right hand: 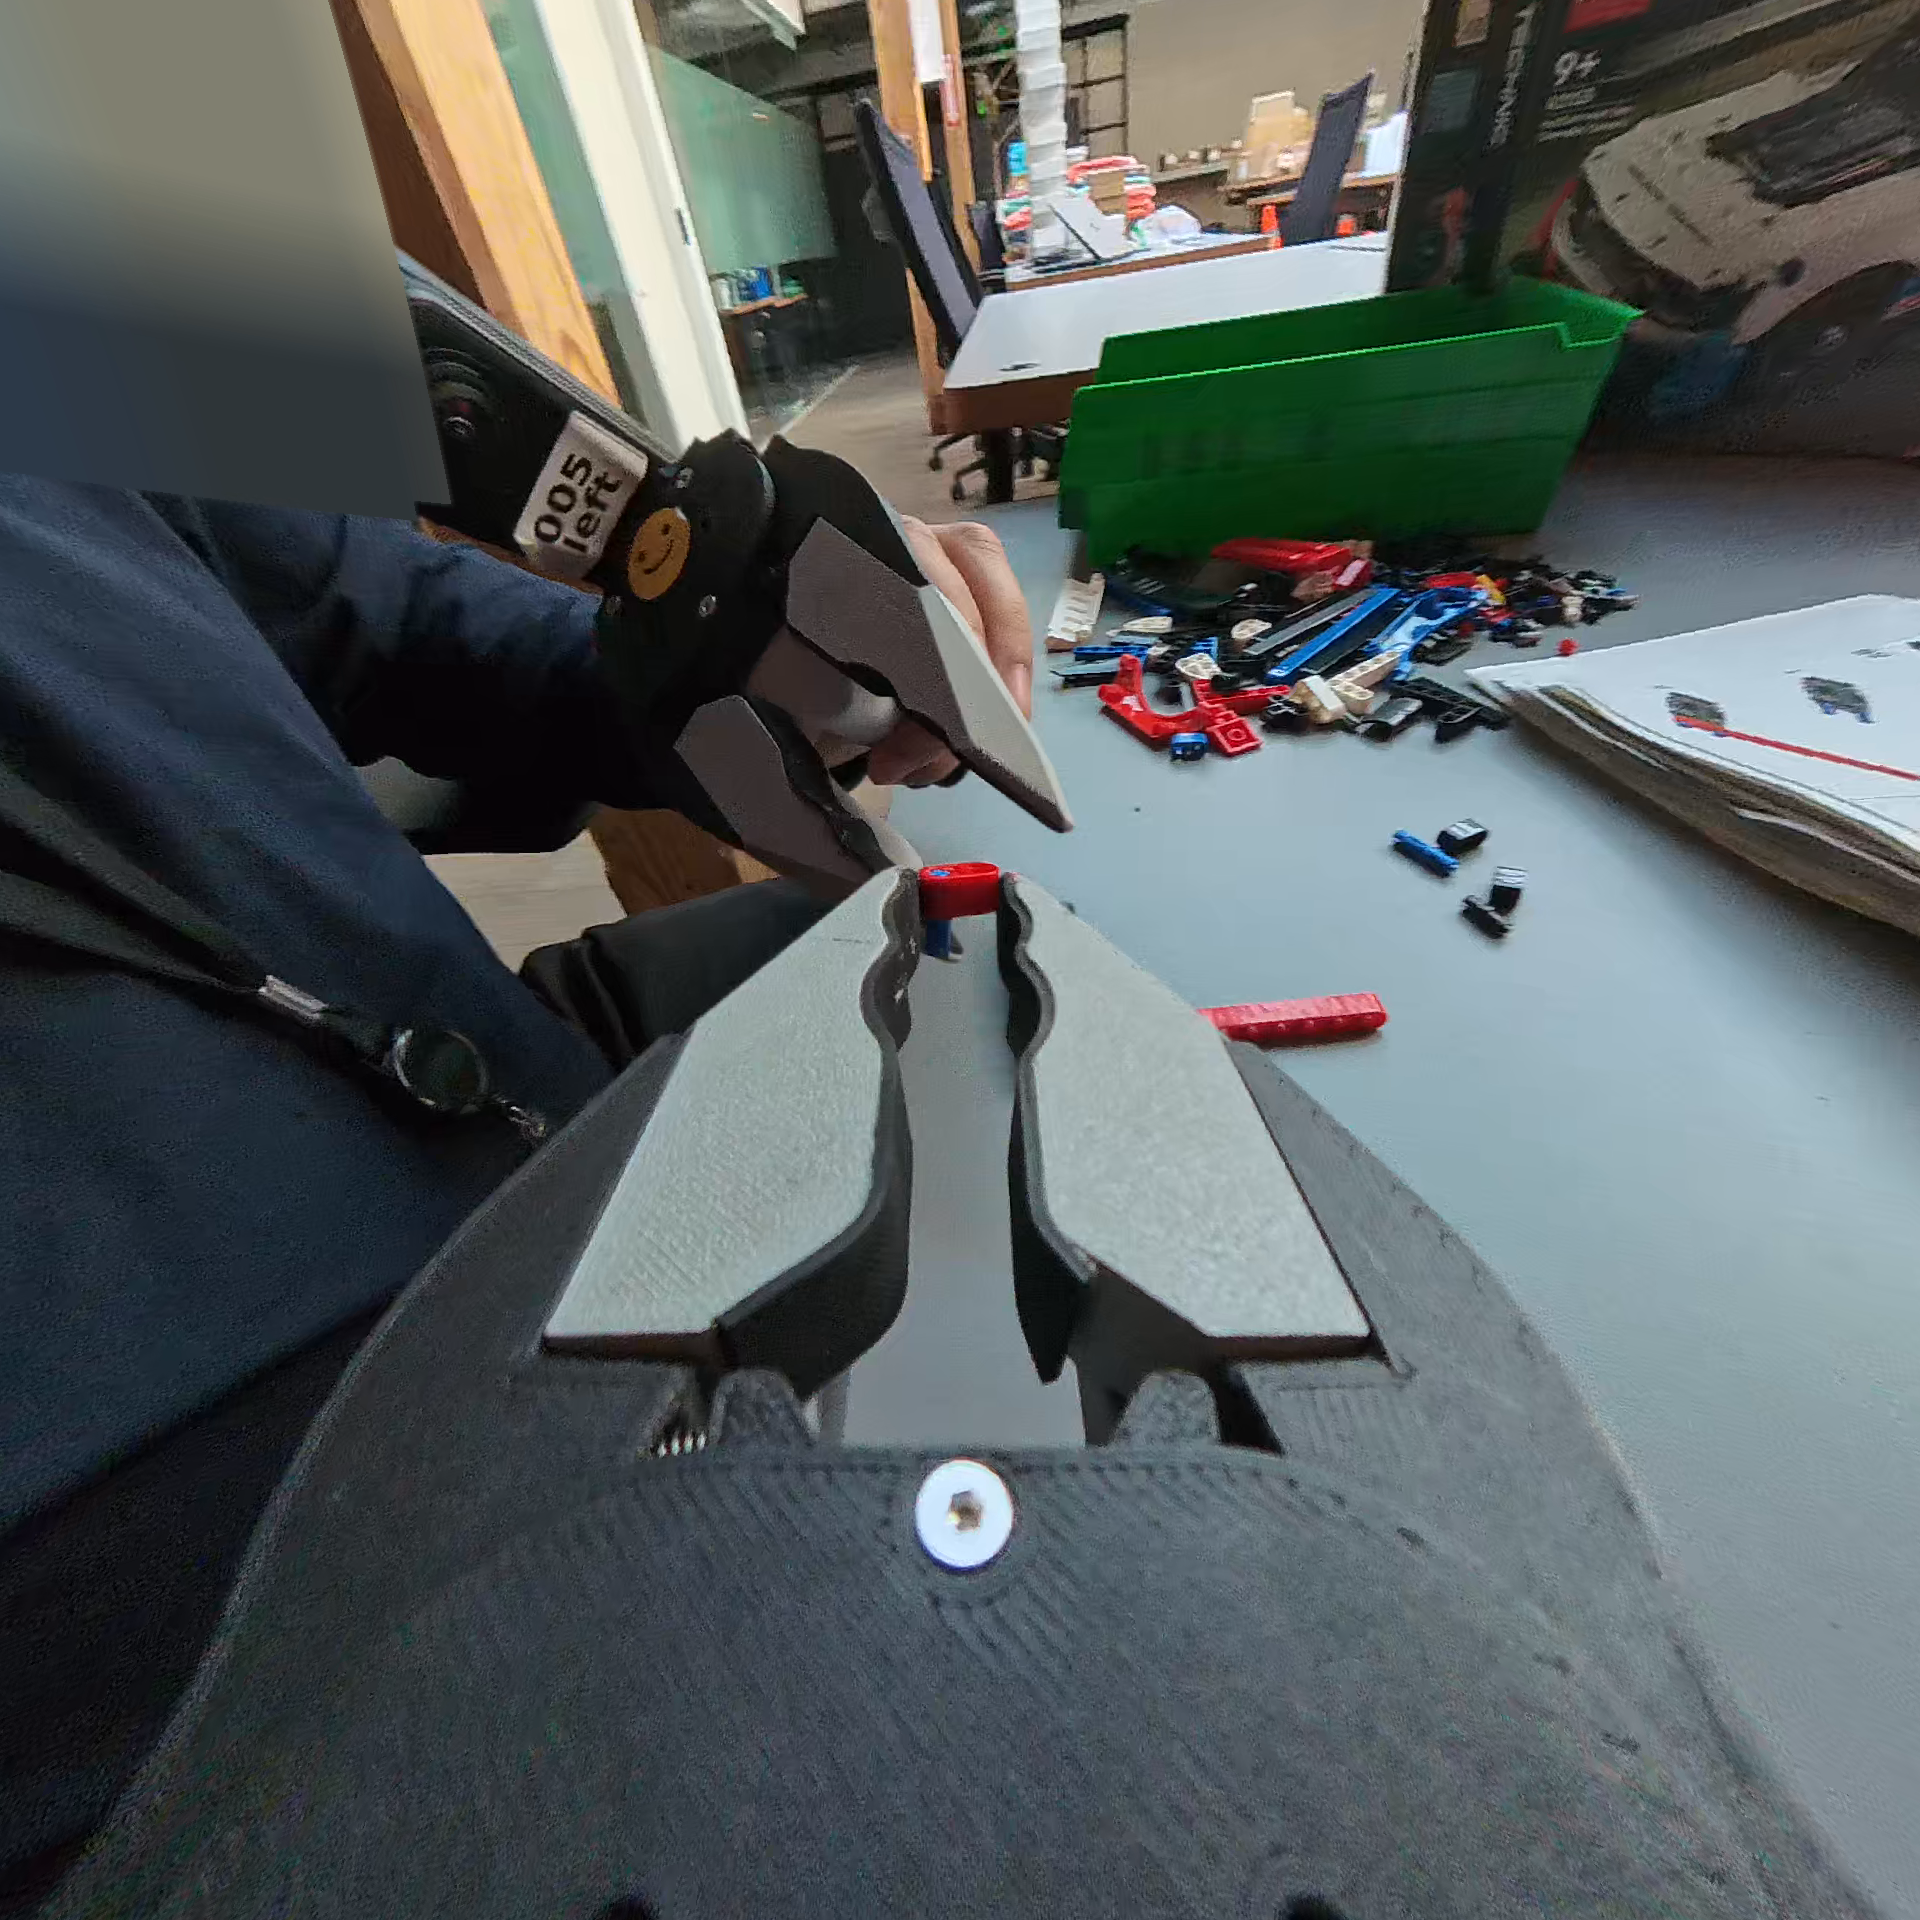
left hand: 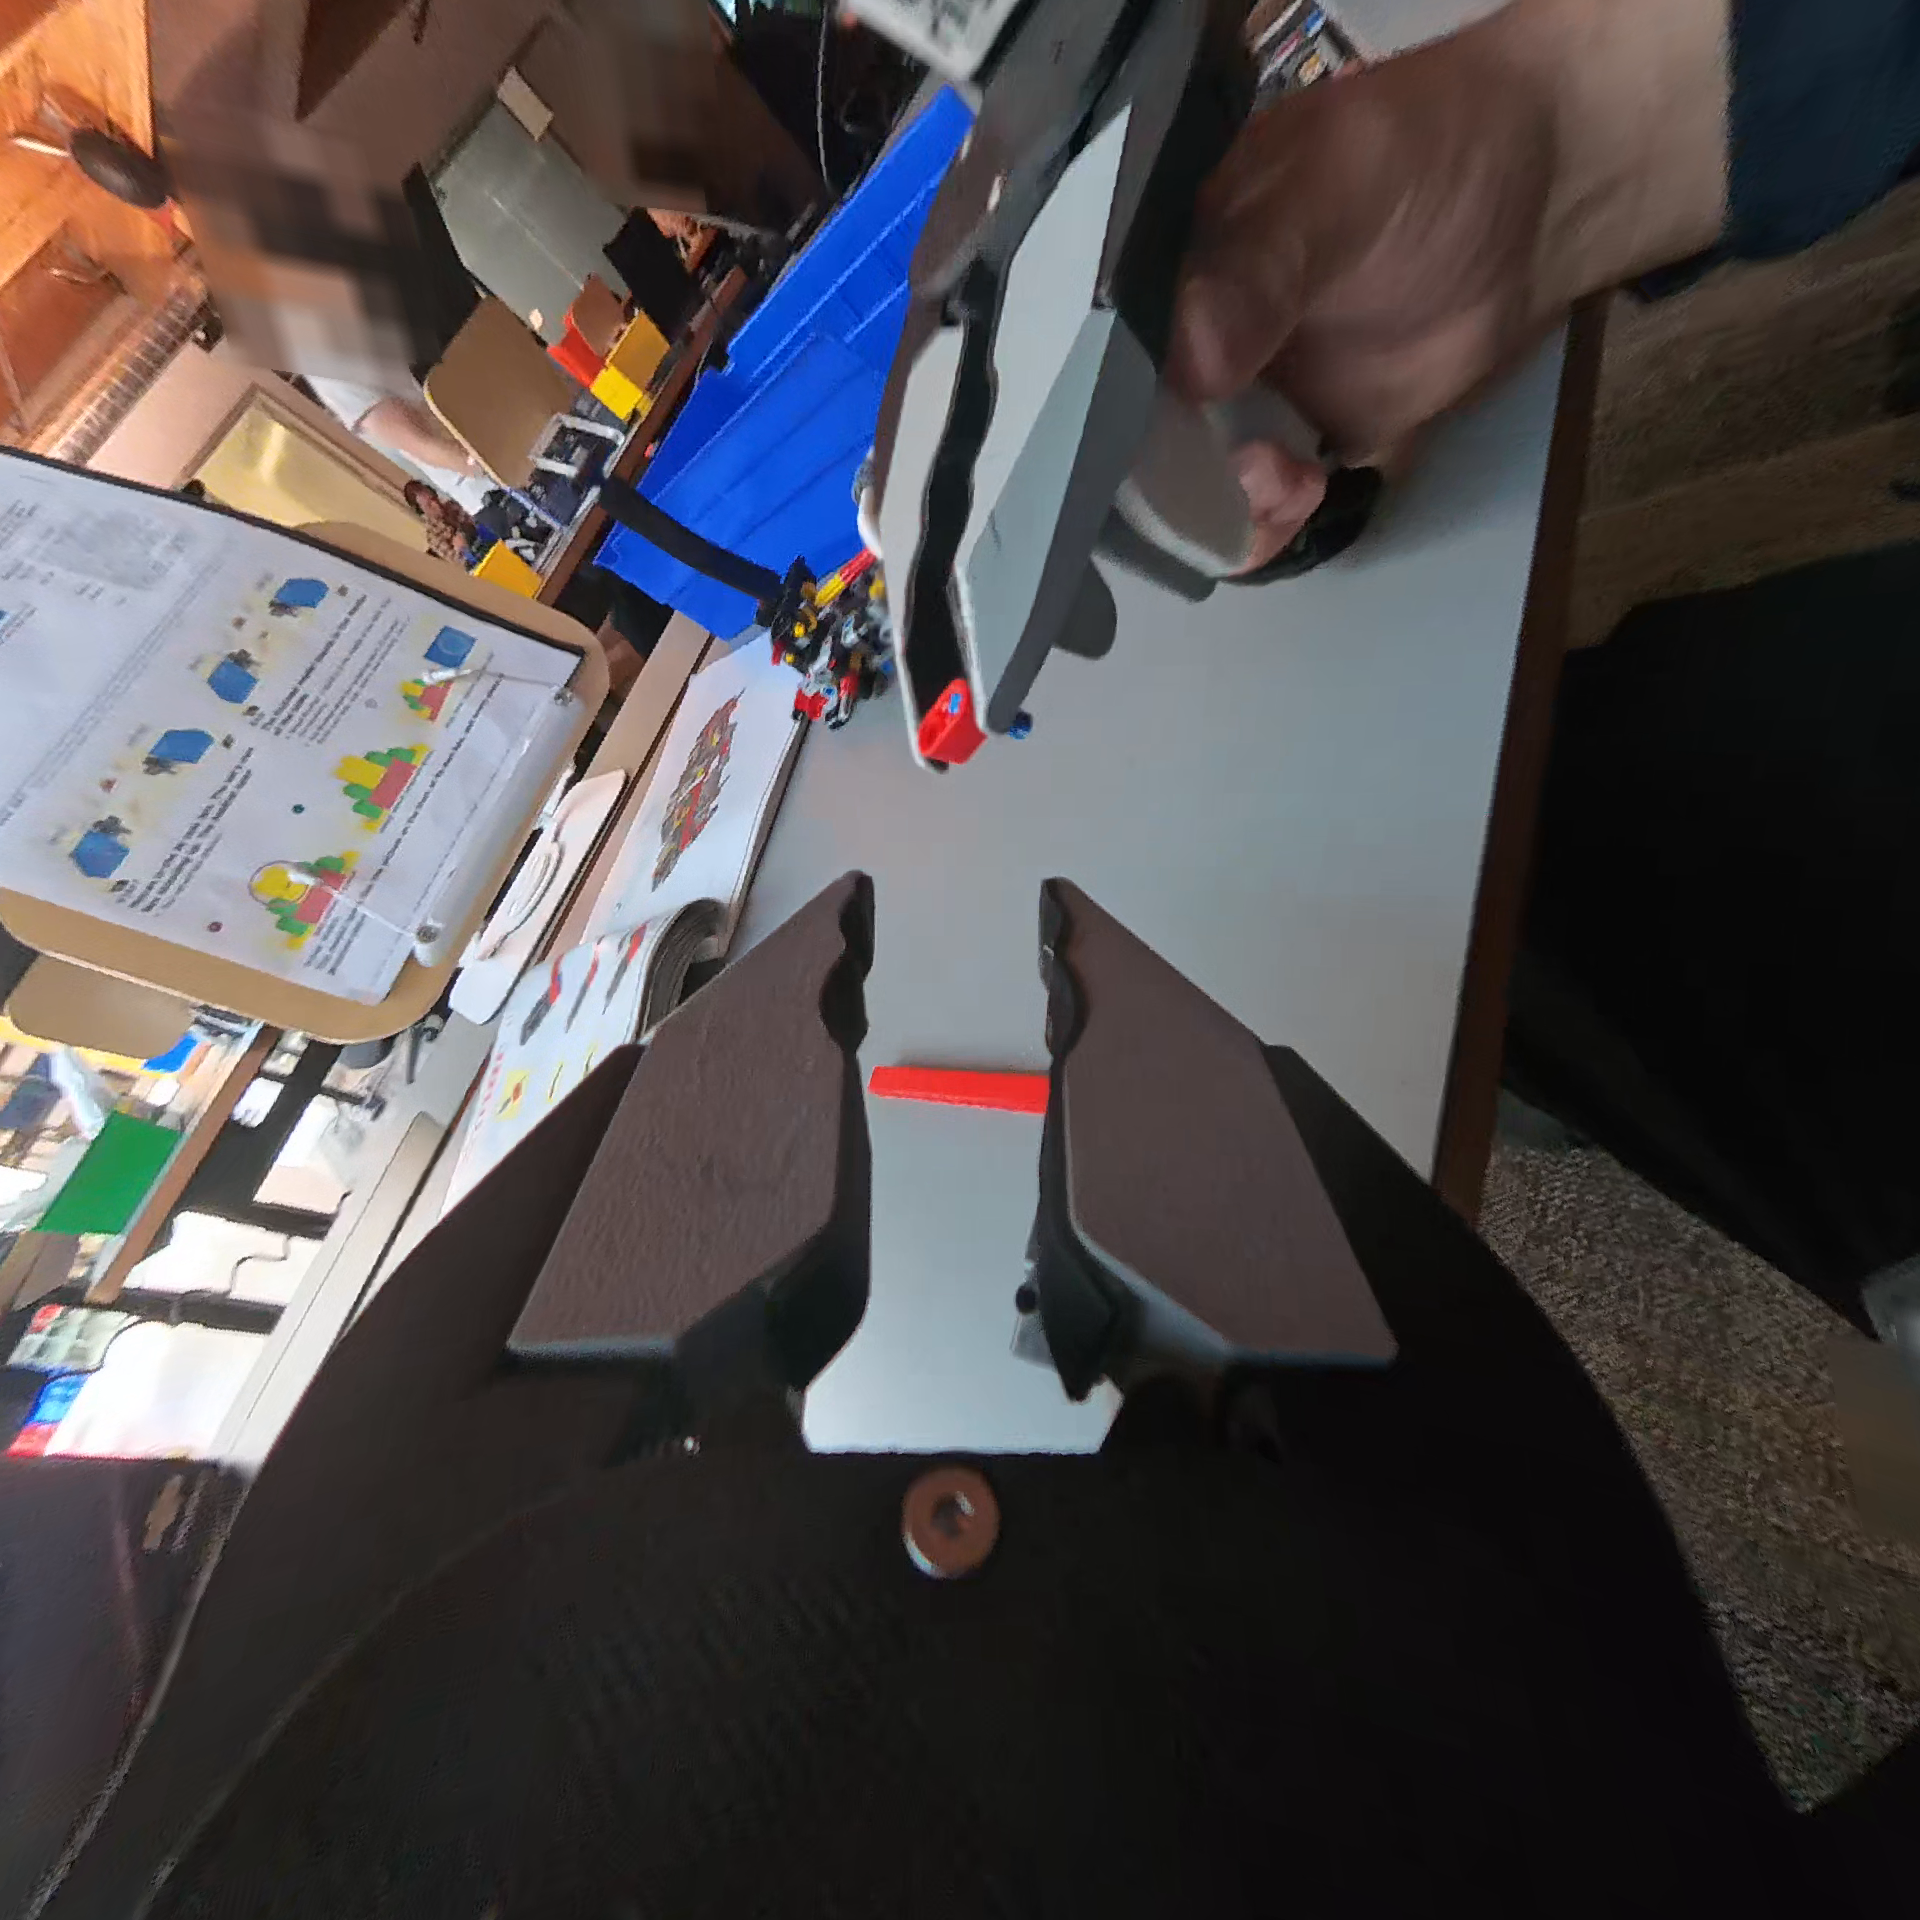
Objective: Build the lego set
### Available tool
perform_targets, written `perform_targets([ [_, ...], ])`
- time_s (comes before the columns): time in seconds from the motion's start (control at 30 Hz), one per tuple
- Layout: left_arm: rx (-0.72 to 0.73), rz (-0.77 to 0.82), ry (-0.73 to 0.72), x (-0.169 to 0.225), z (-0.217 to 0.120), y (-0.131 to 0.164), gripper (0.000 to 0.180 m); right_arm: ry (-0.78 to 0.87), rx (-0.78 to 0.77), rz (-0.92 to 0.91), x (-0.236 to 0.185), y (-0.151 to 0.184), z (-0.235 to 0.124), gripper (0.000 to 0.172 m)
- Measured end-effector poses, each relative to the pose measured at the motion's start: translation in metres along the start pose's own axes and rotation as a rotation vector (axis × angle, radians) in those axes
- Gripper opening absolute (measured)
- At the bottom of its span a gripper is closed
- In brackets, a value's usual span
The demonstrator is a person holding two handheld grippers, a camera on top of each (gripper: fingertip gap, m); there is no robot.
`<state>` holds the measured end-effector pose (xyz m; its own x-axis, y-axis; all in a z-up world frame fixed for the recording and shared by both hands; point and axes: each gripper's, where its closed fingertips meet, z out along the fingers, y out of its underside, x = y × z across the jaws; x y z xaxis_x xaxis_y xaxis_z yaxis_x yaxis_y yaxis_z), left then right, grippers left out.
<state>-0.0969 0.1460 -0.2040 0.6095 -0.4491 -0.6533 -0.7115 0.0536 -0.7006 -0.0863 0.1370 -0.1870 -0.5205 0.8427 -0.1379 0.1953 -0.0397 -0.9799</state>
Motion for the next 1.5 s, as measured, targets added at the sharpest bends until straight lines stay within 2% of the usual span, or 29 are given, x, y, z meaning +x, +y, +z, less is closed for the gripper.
perform_targets([
  [0.17, 0.047, -0.07, 0.041, 0.006, -0.002, -0.012, 0.035, -0.021, 0.038, -0.005, -0.001, -0.002, 0.0, 0.011],
  [0.33, 0.043, -0.346, 0.022, 0.003, 0.0, -0.015, 0.035, 0.003, 0.143, 0.023, 0.002, -0.015, -0.002, 0.011],
  [0.47, 0.051, -0.389, 0.057, 0.008, 0.002, -0.023, 0.032, -0.047, 0.213, 0.075, -0.002, -0.024, -0.001, 0.011],
  [0.6, 0.099, -0.532, 0.122, -0.001, -0.002, -0.029, 0.031, -0.103, 0.225, 0.086, -0.009, -0.027, -0.001, 0.011],
  [0.67, 0.101, -0.571, 0.22, 0.001, -0.007, -0.026, 0.025, -0.096, 0.221, 0.071, -0.008, -0.028, -0.002, 0.011],
  [0.77, 0.103, -0.785, 0.476, 0.013, -0.017, -0.023, 0.03, -0.118, 0.238, 0.005, -0.014, -0.036, -0.006, 0.011],
  [0.87, 0.262, -1.077, 0.662, 0.009, -0.025, -0.037, 0.032, -0.159, 0.256, -0.051, -0.024, -0.041, -0.007, 0.011],
  [0.93, 0.337, -1.198, 0.734, 0.005, -0.026, -0.041, 0.032, -0.202, 0.28, -0.05, -0.03, -0.045, -0.006, 0.011],
  [1.1, 0.398, -1.231, 0.84, 0.012, -0.029, -0.057, 0.028, -0.308, 0.4, 0.004, -0.04, -0.059, -0.013, 0.011],
  [1.3, 0.522, -1.32, 0.866, -0.001, -0.03, -0.078, 0.022, -0.444, 0.544, 0.144, -0.04, -0.071, -0.021, 0.012],
  [1.5, 0.58, -1.379, 0.857, -0.009, -0.032, -0.084, 0.019, -0.427, 0.506, 0.133, -0.041, -0.064, -0.009, 0.012],
])
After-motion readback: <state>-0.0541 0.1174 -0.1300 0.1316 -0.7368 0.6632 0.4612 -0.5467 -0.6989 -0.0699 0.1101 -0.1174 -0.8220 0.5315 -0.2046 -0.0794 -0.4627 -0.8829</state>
